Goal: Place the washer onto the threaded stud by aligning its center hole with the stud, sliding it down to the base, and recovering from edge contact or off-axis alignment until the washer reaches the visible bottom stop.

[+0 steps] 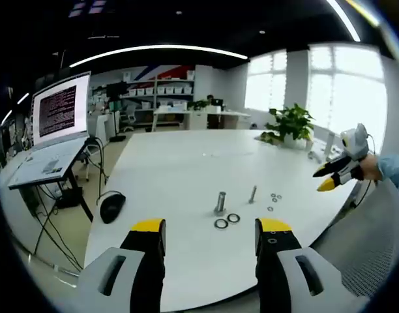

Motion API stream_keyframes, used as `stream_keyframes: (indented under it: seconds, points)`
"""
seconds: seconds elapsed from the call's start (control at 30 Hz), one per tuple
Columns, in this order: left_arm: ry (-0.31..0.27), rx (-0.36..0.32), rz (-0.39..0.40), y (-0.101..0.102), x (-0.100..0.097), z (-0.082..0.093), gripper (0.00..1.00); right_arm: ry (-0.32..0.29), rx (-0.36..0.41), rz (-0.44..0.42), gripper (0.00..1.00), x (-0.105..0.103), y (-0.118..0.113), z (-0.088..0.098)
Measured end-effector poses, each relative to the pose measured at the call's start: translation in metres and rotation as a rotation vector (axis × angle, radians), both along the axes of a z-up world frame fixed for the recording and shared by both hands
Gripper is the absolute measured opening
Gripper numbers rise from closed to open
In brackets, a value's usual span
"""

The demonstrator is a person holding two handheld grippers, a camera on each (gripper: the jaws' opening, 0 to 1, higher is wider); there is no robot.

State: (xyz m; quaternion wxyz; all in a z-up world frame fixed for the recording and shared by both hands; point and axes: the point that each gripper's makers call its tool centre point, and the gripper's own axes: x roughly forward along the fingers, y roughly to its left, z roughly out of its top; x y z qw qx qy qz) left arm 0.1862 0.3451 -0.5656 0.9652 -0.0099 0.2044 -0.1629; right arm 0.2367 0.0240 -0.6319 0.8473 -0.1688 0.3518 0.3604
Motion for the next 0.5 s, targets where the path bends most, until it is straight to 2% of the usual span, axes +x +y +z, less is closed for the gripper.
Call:
stream_keyframes:
  seconds: [0.07,0.1,0.17,0.23,0.33,0.5]
  points:
    - [-0.002,-0.003,-0.001,0.0,0.0,0.0,0.53,-0.019,-0.077,0.028,0.47,0.001,-0.002,-0.007]
    - [-0.003,-0.003,0.0,0.0,0.0,0.0,0.53,-0.019,-0.09,0.023,0.47,0.001,-0.003,-0.009]
    - [-0.007,-0.007,0.004,0.001,0.0,0.001,0.53,0.006,-0.081,0.021,0.47,-0.002,0.0,-0.013]
    - [-0.01,-0.009,0.007,0.001,0.0,0.002,0.53,-0.009,-0.063,0.017,0.49,-0.001,0.002,-0.011]
    - [-0.005,-0.007,0.006,0.001,0.0,0.0,0.53,0.01,-0.04,0.006,0.49,-0.001,0.005,-0.014]
    - [-0.005,-0.005,-0.001,0.001,0.001,-0.001,0.53,0.005,-0.006,-0.001,0.46,0.007,0.005,-0.016]
